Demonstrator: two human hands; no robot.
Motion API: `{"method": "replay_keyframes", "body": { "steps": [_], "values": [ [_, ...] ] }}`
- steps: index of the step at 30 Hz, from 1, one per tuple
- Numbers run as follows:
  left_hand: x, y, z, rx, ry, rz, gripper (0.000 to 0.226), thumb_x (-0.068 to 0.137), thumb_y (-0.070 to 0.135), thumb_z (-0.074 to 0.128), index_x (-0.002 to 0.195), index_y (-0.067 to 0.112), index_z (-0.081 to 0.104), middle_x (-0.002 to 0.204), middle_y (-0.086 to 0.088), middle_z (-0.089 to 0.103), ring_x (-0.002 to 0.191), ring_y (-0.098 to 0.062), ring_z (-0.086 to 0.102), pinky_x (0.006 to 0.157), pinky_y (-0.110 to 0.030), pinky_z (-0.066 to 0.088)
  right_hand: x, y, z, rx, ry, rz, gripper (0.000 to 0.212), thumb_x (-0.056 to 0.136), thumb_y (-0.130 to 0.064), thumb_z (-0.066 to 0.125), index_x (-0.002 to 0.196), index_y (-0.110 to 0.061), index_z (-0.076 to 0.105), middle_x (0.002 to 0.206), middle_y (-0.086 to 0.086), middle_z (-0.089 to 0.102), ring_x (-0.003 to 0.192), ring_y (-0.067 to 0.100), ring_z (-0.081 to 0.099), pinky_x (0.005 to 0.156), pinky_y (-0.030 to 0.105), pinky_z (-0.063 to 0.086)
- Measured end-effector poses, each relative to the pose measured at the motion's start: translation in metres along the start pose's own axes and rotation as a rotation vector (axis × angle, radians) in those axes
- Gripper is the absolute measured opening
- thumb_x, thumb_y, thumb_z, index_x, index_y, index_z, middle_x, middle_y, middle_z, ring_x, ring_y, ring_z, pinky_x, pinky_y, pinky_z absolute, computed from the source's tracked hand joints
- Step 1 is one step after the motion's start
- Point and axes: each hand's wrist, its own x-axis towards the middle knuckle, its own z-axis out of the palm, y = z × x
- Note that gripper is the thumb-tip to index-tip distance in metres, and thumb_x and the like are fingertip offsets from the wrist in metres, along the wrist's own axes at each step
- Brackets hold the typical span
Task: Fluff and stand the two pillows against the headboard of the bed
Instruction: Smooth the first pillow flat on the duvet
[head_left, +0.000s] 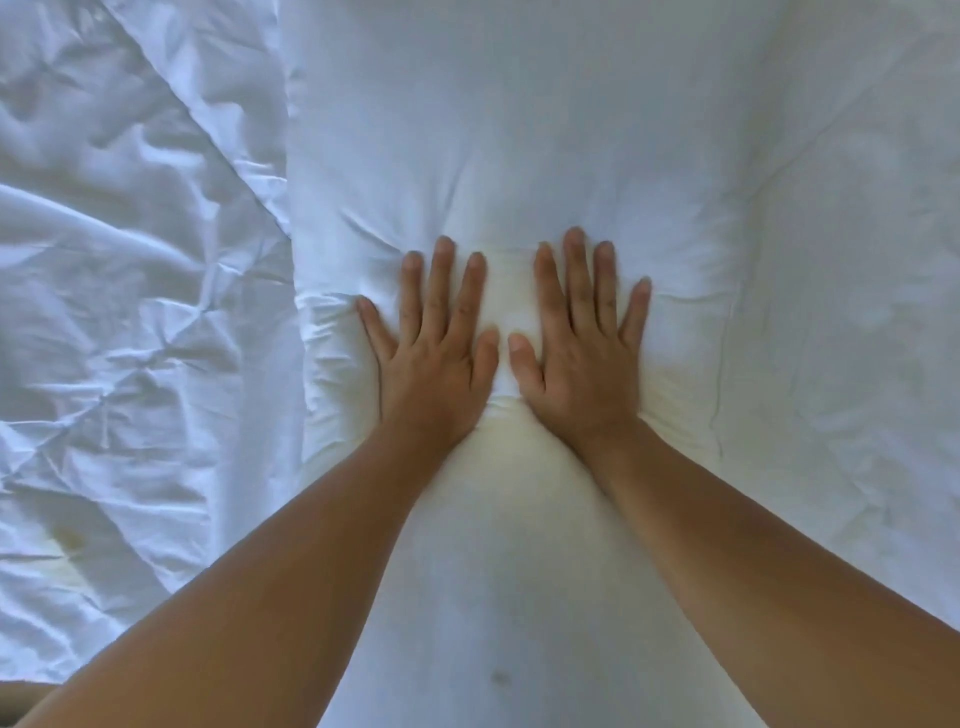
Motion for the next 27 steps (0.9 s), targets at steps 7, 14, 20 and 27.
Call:
{"method": "replay_keyframes", "body": {
  "steps": [7,14,20,27],
  "values": [
    [0.034,0.002,0.016,-0.003,0.02,-0.015,0.065,0.1,0.041,0.027,0.159,0.03,0.001,0.168,0.001,-0.004,0.154,-0.021,-0.006,0.117,-0.063,-0.006,0.036,0.002,0.02,0.016,0.004,0.032,0.081,0.094,-0.052,0.037,0.161,-0.013,0.014,0.169,0.011,0.006,0.156,0.03,0.004,0.122,0.063,0.003],
    [0.008,0.0,-0.023,0.041,-0.018,0.026,0.069,0.099,0.047,0.03,0.159,0.033,-0.002,0.167,0.006,-0.007,0.154,-0.016,-0.007,0.119,-0.062,0.0,0.011,0.008,-0.019,0.018,-0.025,0.044,0.085,0.093,-0.055,0.036,0.161,-0.009,0.01,0.169,0.007,0.005,0.157,0.021,0.004,0.124,0.057,0.006],
    [-0.028,-0.029,-0.046,-0.008,0.004,-0.168,0.067,0.098,0.05,0.024,0.158,0.036,-0.001,0.167,0.009,-0.008,0.154,-0.016,-0.006,0.116,-0.068,0.007,-0.015,0.043,-0.044,0.016,-0.029,0.233,0.082,0.098,-0.053,0.025,0.16,-0.004,0.004,0.169,0.012,0.001,0.157,0.023,0.002,0.123,0.06,0.008],
    [0.034,-0.008,-0.088,-0.099,0.111,-0.084,0.068,0.1,0.051,0.023,0.159,0.029,-0.002,0.168,0.004,-0.008,0.154,-0.023,-0.006,0.117,-0.065,0.005,0.053,0.045,-0.089,0.086,0.081,0.097,0.078,0.099,-0.052,0.022,0.16,-0.005,0.009,0.169,0.012,0.003,0.157,0.028,0.003,0.123,0.06,0.011]
  ]
}}
